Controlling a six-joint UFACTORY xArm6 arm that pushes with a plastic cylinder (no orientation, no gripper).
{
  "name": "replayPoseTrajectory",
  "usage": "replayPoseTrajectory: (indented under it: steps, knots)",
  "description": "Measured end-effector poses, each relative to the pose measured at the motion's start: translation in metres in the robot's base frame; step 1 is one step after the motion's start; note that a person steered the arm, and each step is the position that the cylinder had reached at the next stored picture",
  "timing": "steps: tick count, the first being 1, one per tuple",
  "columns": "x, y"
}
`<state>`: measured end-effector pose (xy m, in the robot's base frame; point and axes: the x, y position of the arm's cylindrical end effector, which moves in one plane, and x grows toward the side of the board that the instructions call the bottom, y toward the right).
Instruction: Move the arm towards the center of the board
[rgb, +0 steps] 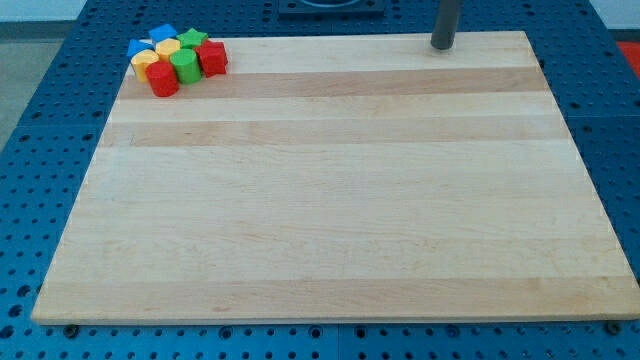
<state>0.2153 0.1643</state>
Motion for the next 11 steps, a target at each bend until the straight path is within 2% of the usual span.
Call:
replayPoseTrajectory:
  steps: [6,8,11]
  knots:
    - [-0.004,-0.03]
    - [-0.022,-0.076]
    - [-0.023,-0.157]
